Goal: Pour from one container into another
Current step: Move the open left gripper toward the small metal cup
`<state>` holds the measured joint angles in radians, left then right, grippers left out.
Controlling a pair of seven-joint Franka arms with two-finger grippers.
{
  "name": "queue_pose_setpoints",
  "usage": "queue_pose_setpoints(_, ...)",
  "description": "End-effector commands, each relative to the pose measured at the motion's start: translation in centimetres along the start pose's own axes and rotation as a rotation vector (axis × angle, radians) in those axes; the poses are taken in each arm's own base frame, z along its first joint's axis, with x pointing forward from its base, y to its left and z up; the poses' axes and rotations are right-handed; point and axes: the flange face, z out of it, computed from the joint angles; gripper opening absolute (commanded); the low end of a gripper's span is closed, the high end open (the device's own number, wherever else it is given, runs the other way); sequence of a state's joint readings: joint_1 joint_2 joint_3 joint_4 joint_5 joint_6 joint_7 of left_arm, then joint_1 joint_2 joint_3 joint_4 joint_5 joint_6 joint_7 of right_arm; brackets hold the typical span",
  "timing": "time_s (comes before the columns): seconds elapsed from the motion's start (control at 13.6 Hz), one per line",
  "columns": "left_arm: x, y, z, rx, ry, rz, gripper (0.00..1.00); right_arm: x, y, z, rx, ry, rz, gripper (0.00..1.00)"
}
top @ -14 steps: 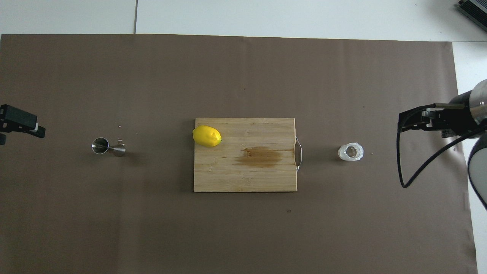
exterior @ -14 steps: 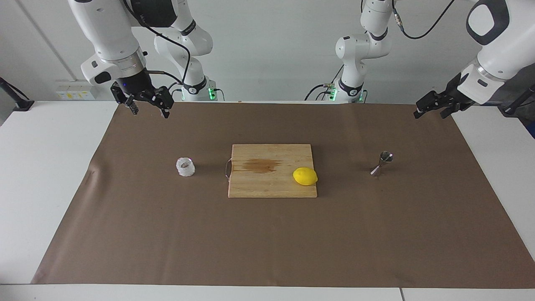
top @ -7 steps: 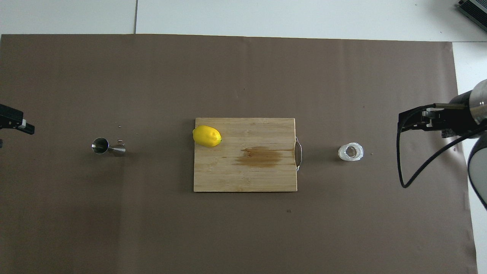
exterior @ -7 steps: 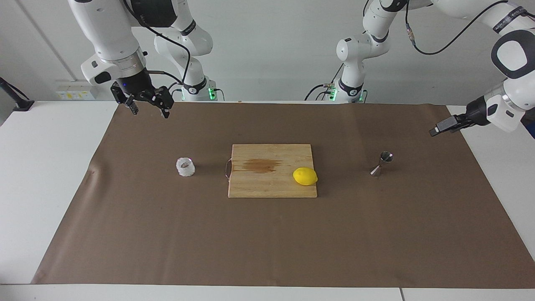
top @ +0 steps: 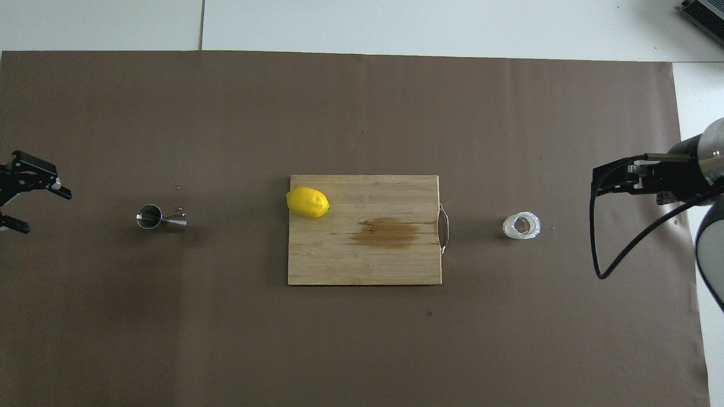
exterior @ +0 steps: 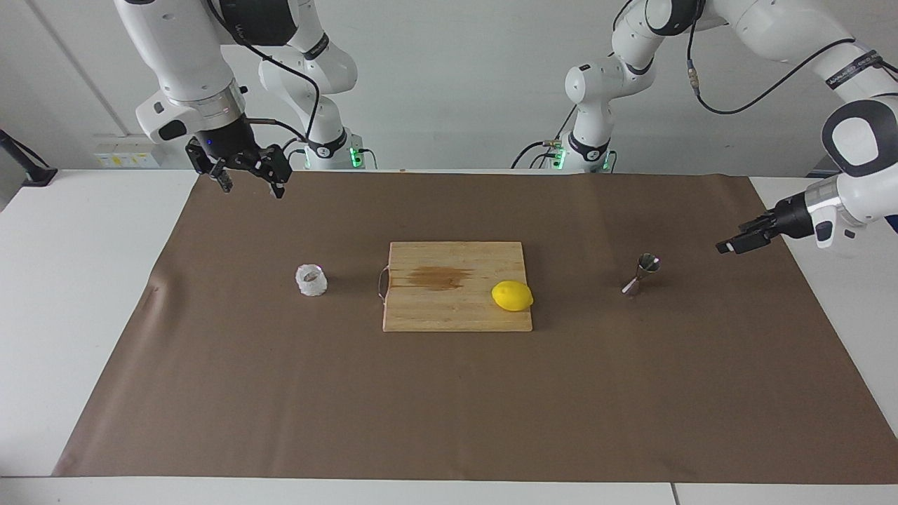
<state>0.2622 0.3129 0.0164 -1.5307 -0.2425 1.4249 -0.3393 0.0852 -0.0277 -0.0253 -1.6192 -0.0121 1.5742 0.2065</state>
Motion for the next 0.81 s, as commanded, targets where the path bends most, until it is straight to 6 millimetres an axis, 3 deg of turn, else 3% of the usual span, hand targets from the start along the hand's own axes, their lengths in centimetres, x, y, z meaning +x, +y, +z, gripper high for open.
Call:
queue_pose_setpoints(0.0,0.8,-2.2,1.1,-0.105,-0.065,-0.16,1.0,-0.6,0.5,-0.1,0.018,0.0,-0.012,1.0)
queue_pose_setpoints(0.51,3.0,-9.9,5.6,-0.449,-0.294,-0.347,1.0,-0.5,0.5,-0.1,0.018,0.002,-0.012,1.0)
queue_pose_setpoints(0.73,3.3,-10.4,7.5,-0.517,-0.352,-0.432,1.0,-0.5,0.5,-0.1,0.018,0.002,-0.012,1.0)
